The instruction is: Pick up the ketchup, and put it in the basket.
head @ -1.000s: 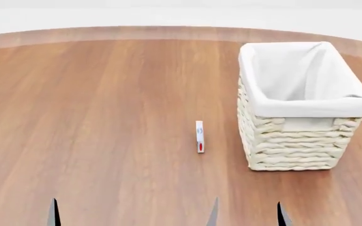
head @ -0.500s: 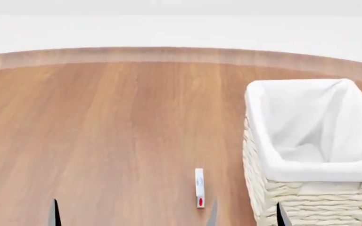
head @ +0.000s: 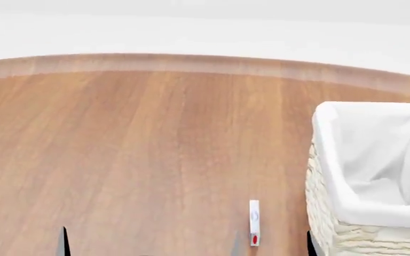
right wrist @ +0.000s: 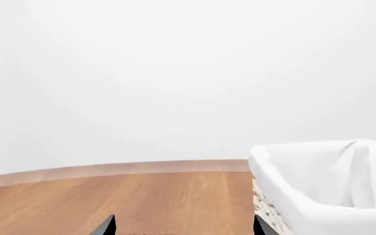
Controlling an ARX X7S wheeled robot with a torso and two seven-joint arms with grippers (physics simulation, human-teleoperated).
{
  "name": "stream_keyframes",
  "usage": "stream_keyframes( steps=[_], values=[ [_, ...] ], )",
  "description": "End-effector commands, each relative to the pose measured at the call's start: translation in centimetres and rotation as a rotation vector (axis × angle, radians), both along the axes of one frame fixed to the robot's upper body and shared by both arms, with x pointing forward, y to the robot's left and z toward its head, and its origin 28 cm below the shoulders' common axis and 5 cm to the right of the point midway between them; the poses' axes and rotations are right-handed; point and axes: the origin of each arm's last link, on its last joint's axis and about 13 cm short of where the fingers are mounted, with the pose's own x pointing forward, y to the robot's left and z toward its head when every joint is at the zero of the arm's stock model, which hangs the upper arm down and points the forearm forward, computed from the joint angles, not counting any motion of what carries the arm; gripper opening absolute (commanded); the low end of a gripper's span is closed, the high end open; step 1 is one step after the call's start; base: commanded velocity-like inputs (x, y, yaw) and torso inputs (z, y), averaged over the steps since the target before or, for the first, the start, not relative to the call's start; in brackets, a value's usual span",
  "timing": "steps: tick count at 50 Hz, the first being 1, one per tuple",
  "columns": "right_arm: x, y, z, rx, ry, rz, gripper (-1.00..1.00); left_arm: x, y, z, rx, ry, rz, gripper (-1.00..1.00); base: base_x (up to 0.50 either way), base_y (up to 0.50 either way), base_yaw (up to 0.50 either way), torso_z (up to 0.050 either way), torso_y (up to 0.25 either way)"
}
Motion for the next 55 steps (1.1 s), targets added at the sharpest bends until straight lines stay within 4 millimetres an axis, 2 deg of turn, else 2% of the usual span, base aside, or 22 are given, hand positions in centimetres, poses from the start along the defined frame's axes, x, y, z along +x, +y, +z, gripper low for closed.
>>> stream_keyframes(
  steps=[1, 8, 22, 26, 35, 43, 45, 48, 50, 52, 55],
  values=[
    [0.0, -0.1, 0.1, 0.004, -0.025, -0.007, 1.00, 0.3, 0.2, 0.0, -0.003, 0.001, 0.009, 1.00, 0.00, 0.00, 0.50, 0.000, 0.000],
    [0.0, -0.1, 0.1, 0.020, -0.038, -0.009, 1.00, 0.3, 0.2, 0.0, -0.002, 0.002, 0.007, 1.00, 0.00, 0.00, 0.45, 0.000, 0.000],
    [0.0, -0.1, -0.1, 0.013, -0.030, -0.013, 1.00, 0.0, 0.4, -0.1, -0.008, 0.042, -0.019, 1.00, 0.00, 0.00, 0.00, 0.000, 0.000],
    [0.1, -0.1, -0.1, 0.012, -0.025, -0.014, 1.00, -2.1, 0.8, -0.4, 0.046, 0.069, -0.044, 1.00, 0.00, 0.00, 0.00, 0.000, 0.000],
    [0.0, 0.1, -0.4, 0.008, -0.016, -0.012, 1.00, -5.9, 2.3, -0.8, 0.000, 0.184, -0.017, 1.00, 0.00, 0.00, 0.00, 0.000, 0.000],
    [0.1, 0.1, -0.5, 0.010, -0.010, -0.010, 1.00, -9.2, 3.2, -2.6, 0.041, 0.288, 0.004, 1.00, 0.00, 0.00, 0.00, 0.000, 0.000],
    [0.1, 0.1, -0.5, 0.010, -0.009, -0.010, 1.00, -10.7, 3.6, -3.3, 0.047, 0.353, 0.005, 1.00, 0.00, 0.00, 0.00, 0.000, 0.000],
    [0.1, 0.2, -0.7, 0.012, -0.004, -0.010, 1.00, -12.0, 4.9, -4.0, 0.047, 0.442, 0.027, 1.00, 0.00, 0.00, 0.00, 0.000, 0.000],
    [0.2, 0.3, -0.8, 0.010, -0.001, -0.007, 1.00, -12.3, 5.5, -4.3, 0.069, 0.445, 0.074, 1.00, 0.00, 0.00, 0.00, 0.000, 0.000],
    [0.2, 0.4, -0.9, 0.013, 0.004, -0.004, 1.00, -12.6, 5.9, -3.8, -0.008, 0.472, 0.104, 1.00, 0.00, 0.00, 0.00, 0.000, 0.000],
    [0.2, 0.4, -1.0, 0.014, 0.007, 0.000, 1.00, -13.7, 6.0, -4.0, 0.042, 0.498, 0.069, 1.00, 0.00, 0.00, 0.00, 0.000, 0.000]
  ],
)
